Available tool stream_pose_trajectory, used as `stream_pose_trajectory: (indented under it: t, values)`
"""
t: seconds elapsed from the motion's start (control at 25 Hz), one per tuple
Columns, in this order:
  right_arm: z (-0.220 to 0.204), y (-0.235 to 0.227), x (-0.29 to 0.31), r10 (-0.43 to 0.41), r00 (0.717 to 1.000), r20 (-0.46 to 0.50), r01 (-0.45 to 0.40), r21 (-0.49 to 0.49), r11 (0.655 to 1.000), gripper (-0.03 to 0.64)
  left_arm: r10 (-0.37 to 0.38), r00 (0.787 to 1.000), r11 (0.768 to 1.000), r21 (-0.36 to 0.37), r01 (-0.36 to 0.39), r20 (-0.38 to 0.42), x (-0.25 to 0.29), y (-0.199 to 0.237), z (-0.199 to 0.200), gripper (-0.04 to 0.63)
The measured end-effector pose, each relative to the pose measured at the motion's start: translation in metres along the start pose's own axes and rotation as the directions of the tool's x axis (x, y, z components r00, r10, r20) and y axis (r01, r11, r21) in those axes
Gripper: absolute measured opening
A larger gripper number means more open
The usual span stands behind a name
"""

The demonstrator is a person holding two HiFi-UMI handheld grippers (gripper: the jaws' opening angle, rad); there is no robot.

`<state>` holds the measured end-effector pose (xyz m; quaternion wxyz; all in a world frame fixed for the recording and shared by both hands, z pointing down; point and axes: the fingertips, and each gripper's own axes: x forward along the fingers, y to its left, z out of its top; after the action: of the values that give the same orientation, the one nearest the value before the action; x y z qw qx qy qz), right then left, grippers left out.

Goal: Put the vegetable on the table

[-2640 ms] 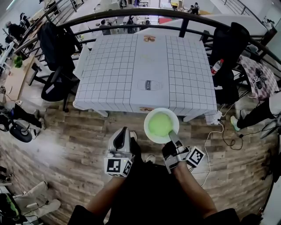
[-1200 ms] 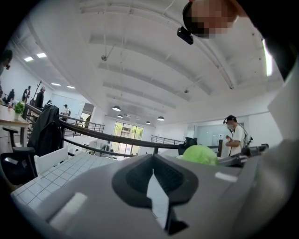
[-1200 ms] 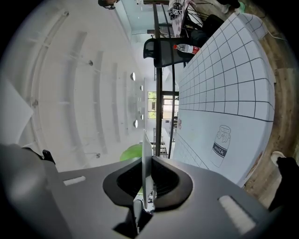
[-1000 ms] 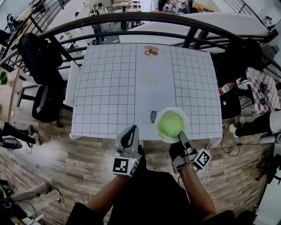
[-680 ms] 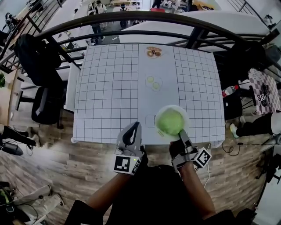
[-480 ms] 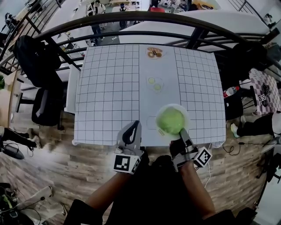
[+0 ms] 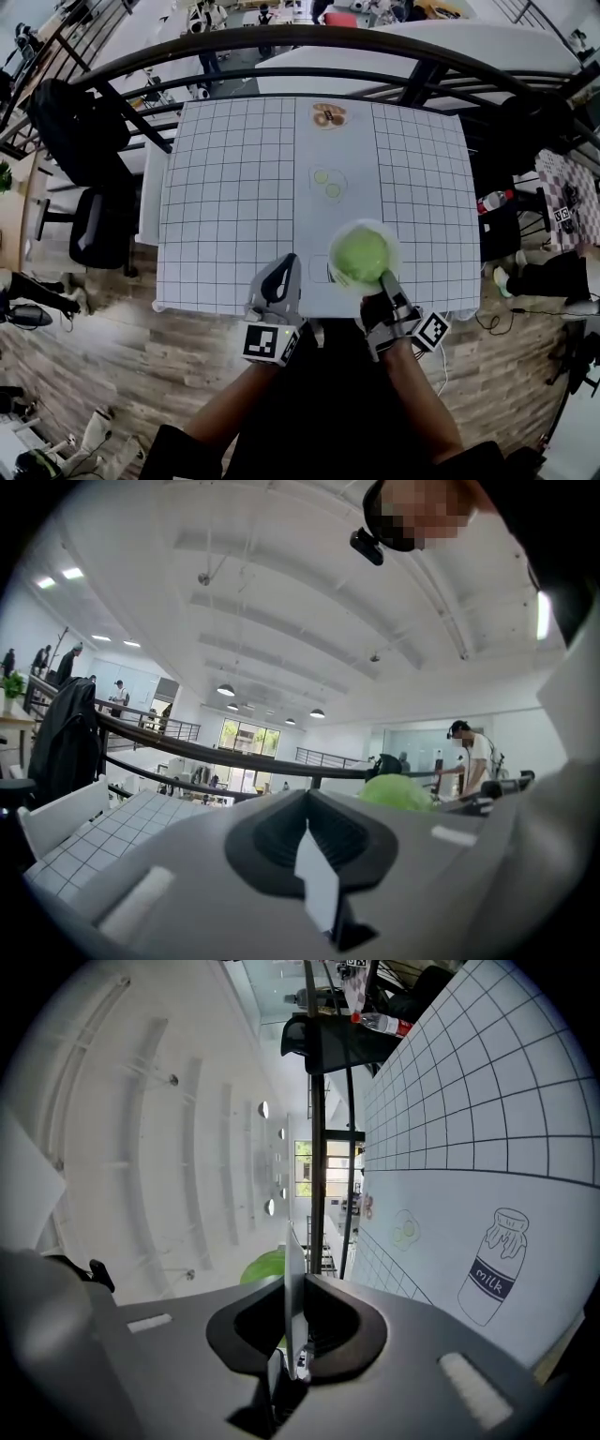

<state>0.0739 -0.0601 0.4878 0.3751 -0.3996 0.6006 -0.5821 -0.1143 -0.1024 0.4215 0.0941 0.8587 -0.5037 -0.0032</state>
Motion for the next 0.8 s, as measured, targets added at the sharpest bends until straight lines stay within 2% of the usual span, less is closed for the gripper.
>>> stream_pose_trajectory:
  t: [0.12, 0.52, 0.8]
  values:
    - [0.011, -0.005, 0.005, -0.019, 1.0, -0.016, 0.019, -0.013, 1.0, 0.028, 0.012, 1.0, 1.0, -0.01, -0.012, -0.008, 0.009, -0.003, 0.004, 0.008]
    - [0.043, -0.022, 0.035, -0.012, 0.999, -0.048, 0.011, -0.017, 1.0, 0.031, 0.038, 0.999, 0.999, 0.029, -0.038, 0.006, 0.047, -0.006, 0.006, 0.008]
    - [0.061, -0.042, 0.053, -0.037, 0.996, -0.076, 0.036, -0.02, 0.999, 0.031, 0.048, 0.999, 0.997, 0.054, -0.047, -0.025, 0.074, -0.007, -0.003, 0.008]
